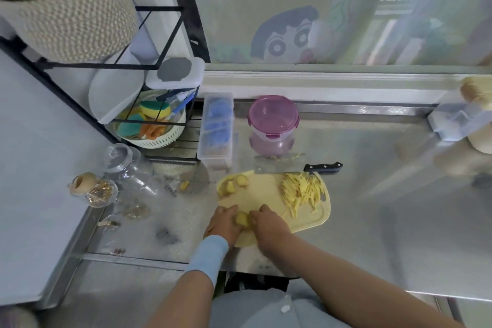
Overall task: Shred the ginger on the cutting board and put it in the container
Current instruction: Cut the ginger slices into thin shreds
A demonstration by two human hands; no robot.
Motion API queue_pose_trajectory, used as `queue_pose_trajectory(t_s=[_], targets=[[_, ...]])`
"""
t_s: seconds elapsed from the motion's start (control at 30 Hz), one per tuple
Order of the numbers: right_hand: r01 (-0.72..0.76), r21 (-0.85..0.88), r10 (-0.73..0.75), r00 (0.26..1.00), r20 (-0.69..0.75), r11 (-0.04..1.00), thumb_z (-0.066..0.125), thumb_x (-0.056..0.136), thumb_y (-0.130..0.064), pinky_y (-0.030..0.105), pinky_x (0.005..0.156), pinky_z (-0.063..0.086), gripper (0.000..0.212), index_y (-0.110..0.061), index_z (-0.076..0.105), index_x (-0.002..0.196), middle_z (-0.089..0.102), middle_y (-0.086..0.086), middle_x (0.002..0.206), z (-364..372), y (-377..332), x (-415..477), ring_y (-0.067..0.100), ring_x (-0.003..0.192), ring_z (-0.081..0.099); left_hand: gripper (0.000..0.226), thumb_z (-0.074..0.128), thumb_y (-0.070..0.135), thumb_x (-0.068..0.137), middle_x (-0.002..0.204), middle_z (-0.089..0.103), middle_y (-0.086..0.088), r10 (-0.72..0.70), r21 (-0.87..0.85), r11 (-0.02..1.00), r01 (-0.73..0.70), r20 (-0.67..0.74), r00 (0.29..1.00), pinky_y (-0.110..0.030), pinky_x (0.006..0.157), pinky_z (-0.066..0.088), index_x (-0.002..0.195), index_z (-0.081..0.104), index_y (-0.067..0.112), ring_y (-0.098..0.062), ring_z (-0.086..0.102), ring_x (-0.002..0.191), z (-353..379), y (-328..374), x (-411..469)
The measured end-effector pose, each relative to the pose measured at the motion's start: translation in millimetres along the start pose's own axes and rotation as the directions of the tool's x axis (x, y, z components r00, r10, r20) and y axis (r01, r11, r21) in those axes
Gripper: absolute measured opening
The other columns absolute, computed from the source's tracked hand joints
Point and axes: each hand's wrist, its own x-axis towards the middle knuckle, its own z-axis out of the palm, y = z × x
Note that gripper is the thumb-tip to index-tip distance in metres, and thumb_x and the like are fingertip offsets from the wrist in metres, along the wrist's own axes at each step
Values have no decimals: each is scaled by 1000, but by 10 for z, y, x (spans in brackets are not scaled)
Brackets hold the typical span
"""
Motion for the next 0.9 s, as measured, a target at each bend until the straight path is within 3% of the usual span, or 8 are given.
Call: queue_pose_trajectory(t_s=[0.27,0.37,0.5,0.57,0.67,0.83,0.9], targets=[[-77,96,86,992,-91,992,55,95,-14,42,94,50,29,-15,56,125,44,11,124,190,-121,2,34,110,56,37,52,20,94,134,35,-5,67,85,994,-65,-20,998,-33,95,41,131,46,19,-27,49,114,25,26,-12],[-108,219,137,983,-122,970,57,98,-25,38,94,48,31,-14,54,127,46,10,125,173,-135,16,30,109,56,34,54,19,92,131,41,-2,93,50,995,-92,-30,995,-31,90,40,125,47,21,-25,50,111,12,13,-12],[-140,420,204,973,-110,897,55,97,-21,31,87,51,25,-15,58,121,63,7,119,89,-128,14,22,101,60,25,54,18,92,118,53,5,136,-52,989,-140,-63,989,-27,80,41,114,52,28,-17,52,99,-27,-32,1],[-180,568,269,960,-76,803,58,96,-18,28,81,53,28,-14,61,123,66,7,114,44,-107,16,22,99,63,29,61,13,89,113,60,8,109,-200,971,-132,-122,987,-28,82,45,111,55,31,-12,56,96,-67,-29,19],[-228,820,341,939,42,525,63,95,-11,23,64,56,29,-10,67,123,70,8,97,-34,-73,8,17,78,65,37,67,8,86,110,65,7,99,-353,923,-155,-170,980,-29,85,49,109,56,35,-7,61,93,-160,37,32],[-195,939,344,935,90,284,71,89,-2,24,61,56,25,-4,72,113,72,9,86,-191,9,-78,16,73,65,36,70,17,84,113,63,13,191,-344,910,-233,-152,970,-29,92,49,111,63,40,-5,61,97,-172,219,5],[-170,959,337,938,87,225,73,88,-3,25,62,57,25,-2,70,113,73,11,89,-256,36,-101,16,74,68,26,72,24,83,107,64,15,166,-409,885,-222,-170,971,-32,91,49,101,65,42,-4,62,93,-205,307,-34]])
